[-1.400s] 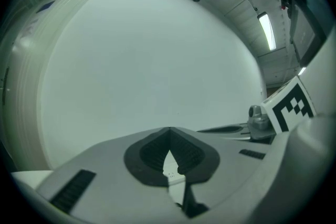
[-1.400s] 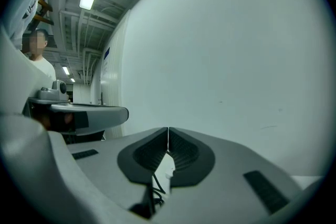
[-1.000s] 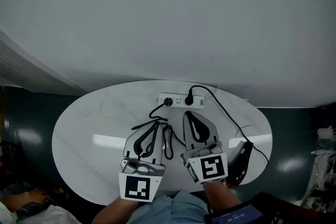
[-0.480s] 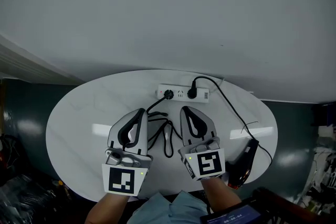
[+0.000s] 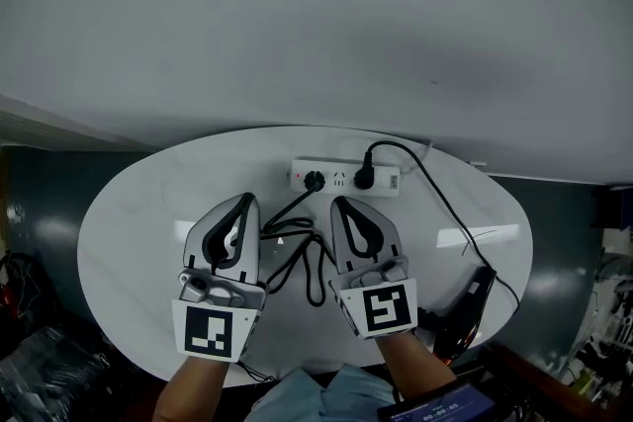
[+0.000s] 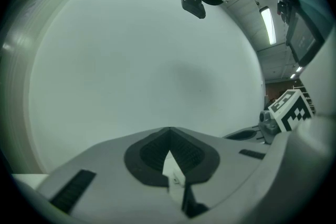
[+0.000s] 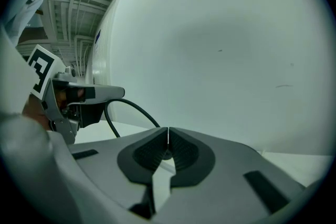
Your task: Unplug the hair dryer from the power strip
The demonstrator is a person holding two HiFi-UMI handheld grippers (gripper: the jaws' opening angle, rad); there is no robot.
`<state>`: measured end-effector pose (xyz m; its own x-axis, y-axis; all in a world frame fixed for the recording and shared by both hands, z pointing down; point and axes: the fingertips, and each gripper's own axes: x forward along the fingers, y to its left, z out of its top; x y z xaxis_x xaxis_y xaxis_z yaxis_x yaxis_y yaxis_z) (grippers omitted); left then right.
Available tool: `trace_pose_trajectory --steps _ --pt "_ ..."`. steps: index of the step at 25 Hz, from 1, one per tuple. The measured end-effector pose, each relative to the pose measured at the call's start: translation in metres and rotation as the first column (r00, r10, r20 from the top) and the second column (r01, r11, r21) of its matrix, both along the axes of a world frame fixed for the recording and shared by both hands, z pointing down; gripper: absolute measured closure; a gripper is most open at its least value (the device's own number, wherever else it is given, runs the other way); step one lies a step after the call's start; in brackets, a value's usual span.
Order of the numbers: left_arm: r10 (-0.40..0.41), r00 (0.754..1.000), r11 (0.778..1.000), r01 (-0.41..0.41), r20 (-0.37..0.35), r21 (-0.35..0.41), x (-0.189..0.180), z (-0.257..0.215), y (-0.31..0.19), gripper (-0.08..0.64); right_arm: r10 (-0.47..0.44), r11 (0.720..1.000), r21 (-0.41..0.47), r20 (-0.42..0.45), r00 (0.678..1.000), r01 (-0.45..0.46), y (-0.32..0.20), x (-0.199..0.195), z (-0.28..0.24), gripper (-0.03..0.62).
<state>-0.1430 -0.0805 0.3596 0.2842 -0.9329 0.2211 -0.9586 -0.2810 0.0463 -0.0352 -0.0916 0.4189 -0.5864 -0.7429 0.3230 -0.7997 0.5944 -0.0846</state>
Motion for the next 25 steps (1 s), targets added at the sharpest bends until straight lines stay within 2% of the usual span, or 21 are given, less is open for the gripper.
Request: trace_pose_trajectory --steps 3,7,17,19,20,22,25 --pt "0.046 0.999 0.999 -0.046 -0.002 -0.004 0.002 0.011 -0.008 0.560 -0.011 1.000 -0.001 -0.006 1.000 0.011 -0.002 -0.003 0.008 0.589" --pt "0.121 0.992 0.993 -0.121 0.023 0.002 0.010 0.020 -0.018 0.560 -0.010 0.998 0.064 0.077 0.997 0.005 -0.010 -0.011 0.003 0.589" --pt "0.164 0.986 0.985 -0.166 -0.030 -0.045 0.010 0.051 -0.030 0.560 0.002 0.998 0.067 0.085 0.996 -0.007 -0.014 -0.017 0.009 0.589" --pt "0.180 0.983 0.982 -0.181 -0.032 -0.055 0.013 0.058 -0.032 0.560 -0.007 0.998 0.061 0.086 0.996 0.002 -0.016 -0.019 0.013 0.563" --pt "0.188 0.982 0.980 -0.189 -0.033 -0.058 0.015 0.059 -0.033 0.560 -0.015 0.998 0.057 0.085 0.996 0.010 -0.016 -0.021 0.015 0.508" --pt "0.206 0.978 0.976 -0.208 -0.033 -0.063 0.019 0.060 -0.034 0.560 -0.029 0.999 0.048 0.082 0.996 0.025 -0.018 -0.025 0.020 0.454" --pt "0.223 0.974 0.972 -0.225 -0.031 -0.073 0.022 0.061 -0.036 0.560 -0.027 0.999 0.049 0.076 0.997 0.023 -0.021 -0.030 0.023 0.436"
